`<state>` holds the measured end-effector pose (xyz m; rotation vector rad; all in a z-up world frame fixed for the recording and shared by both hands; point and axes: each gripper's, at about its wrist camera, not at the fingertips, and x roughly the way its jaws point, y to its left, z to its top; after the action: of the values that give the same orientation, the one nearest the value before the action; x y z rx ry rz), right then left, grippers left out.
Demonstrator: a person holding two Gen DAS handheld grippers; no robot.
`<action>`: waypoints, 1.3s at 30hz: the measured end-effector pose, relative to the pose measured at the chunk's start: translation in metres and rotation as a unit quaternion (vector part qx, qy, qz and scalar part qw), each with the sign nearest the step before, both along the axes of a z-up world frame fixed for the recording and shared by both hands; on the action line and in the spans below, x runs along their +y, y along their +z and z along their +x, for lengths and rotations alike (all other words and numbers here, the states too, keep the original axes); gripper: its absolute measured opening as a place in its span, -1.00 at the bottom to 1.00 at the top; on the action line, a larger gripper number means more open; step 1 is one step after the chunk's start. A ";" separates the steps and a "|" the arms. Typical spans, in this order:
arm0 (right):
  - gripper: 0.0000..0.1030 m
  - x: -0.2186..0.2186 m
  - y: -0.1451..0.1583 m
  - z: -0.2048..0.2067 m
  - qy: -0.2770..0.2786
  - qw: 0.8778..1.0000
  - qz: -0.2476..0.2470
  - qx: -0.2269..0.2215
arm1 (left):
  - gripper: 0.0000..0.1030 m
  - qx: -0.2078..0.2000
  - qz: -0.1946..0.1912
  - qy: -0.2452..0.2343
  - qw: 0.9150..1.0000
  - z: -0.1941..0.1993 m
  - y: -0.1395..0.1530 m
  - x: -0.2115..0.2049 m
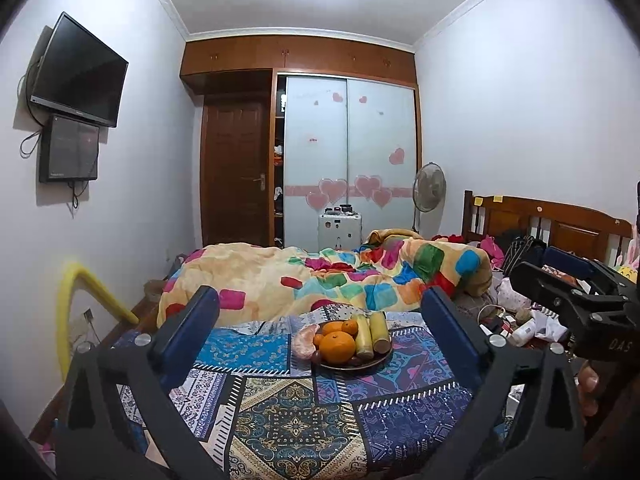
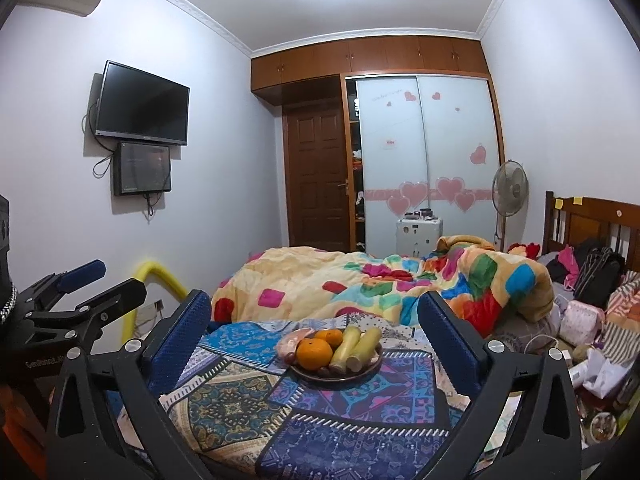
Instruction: Organize fruits
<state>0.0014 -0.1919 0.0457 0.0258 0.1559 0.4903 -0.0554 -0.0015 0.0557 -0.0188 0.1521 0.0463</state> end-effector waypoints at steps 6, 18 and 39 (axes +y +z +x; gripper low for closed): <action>1.00 -0.001 -0.002 -0.006 0.002 1.000 -0.004 -0.001 | 0.99 0.000 0.005 -0.001 1.000 -0.002 -0.001 -0.004; 1.00 -0.003 0.000 -0.008 0.004 1.000 -0.005 -0.003 | 0.99 -0.001 0.006 0.001 1.000 0.000 -0.001 -0.005; 1.00 -0.004 0.000 -0.010 0.005 1.000 -0.002 -0.002 | 1.00 0.004 0.001 -0.003 1.000 0.004 -0.003 -0.009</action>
<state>-0.0082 -0.1963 0.0459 0.0195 0.1528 0.5005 -0.0517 -0.0110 0.0524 -0.0169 0.1610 0.0405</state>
